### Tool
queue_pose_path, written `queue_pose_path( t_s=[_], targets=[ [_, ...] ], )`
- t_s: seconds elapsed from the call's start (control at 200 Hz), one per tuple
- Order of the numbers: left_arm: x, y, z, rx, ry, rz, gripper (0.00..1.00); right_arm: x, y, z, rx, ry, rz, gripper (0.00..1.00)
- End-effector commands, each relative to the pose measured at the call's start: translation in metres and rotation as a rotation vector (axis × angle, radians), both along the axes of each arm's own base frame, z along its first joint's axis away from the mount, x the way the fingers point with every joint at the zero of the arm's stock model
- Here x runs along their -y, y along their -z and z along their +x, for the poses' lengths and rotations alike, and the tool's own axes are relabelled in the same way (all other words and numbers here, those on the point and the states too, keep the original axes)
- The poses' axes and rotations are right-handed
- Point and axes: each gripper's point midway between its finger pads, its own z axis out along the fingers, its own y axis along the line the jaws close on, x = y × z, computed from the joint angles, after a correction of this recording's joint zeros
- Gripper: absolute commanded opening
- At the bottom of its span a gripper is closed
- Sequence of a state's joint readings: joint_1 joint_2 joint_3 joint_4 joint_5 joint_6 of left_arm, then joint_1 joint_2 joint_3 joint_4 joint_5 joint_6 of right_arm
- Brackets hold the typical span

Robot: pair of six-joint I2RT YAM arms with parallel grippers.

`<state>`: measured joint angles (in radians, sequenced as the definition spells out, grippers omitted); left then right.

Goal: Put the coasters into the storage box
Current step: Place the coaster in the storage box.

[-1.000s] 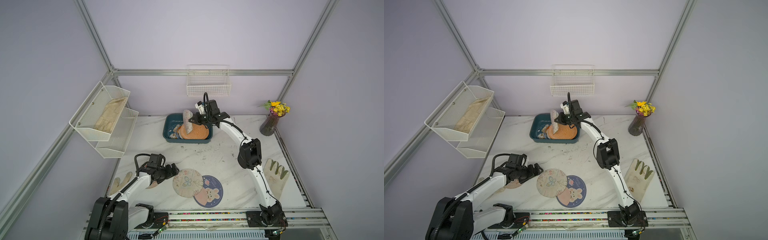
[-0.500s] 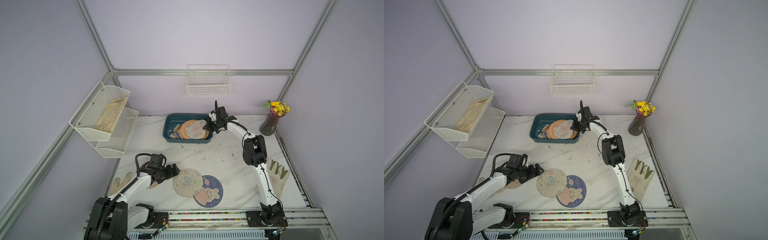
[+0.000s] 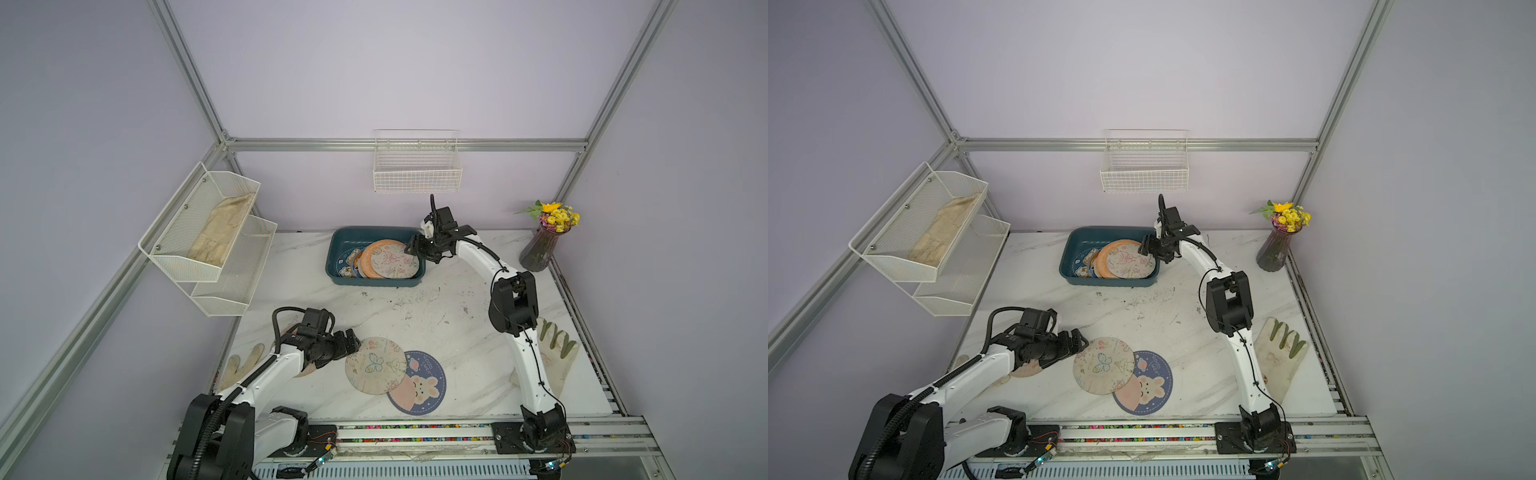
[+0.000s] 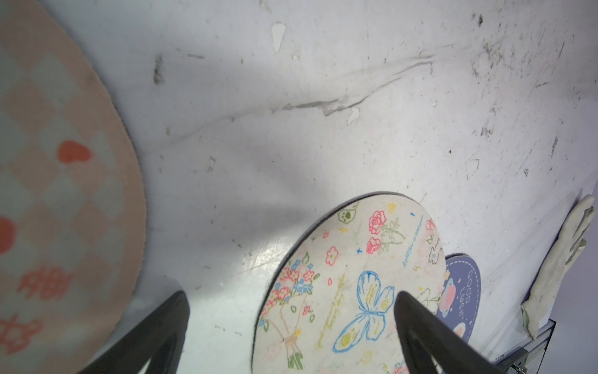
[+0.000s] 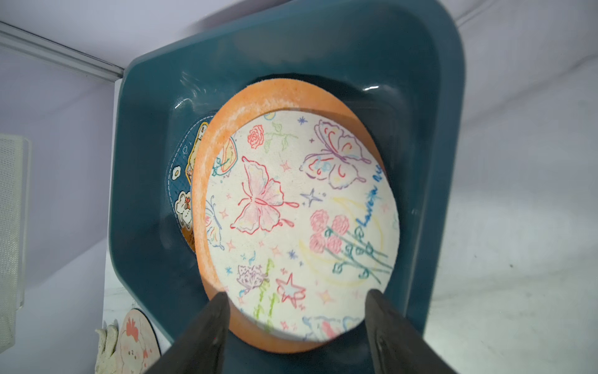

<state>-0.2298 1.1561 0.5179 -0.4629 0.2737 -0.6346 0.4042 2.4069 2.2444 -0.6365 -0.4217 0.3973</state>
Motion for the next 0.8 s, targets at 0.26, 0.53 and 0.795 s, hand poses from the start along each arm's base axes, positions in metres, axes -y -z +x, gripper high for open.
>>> queue_pose_path(
  t_s=[0.26, 0.53, 0.795],
  targets=[
    [0.011, -0.016, 0.005, 0.02, 0.041, 0.016, 0.98, 0.007, -0.033, -0.064, -0.027, -0.058, -0.031, 0.7],
    [0.021, -0.004, -0.015, -0.027, 0.077, 0.028, 0.97, -0.008, -0.01, -0.151, -0.107, -0.171, -0.061, 0.71],
    [0.029, 0.004, -0.032, -0.06, 0.106, 0.032, 0.95, -0.031, 0.026, -0.226, -0.19, -0.262, -0.079, 0.71]
  ],
)
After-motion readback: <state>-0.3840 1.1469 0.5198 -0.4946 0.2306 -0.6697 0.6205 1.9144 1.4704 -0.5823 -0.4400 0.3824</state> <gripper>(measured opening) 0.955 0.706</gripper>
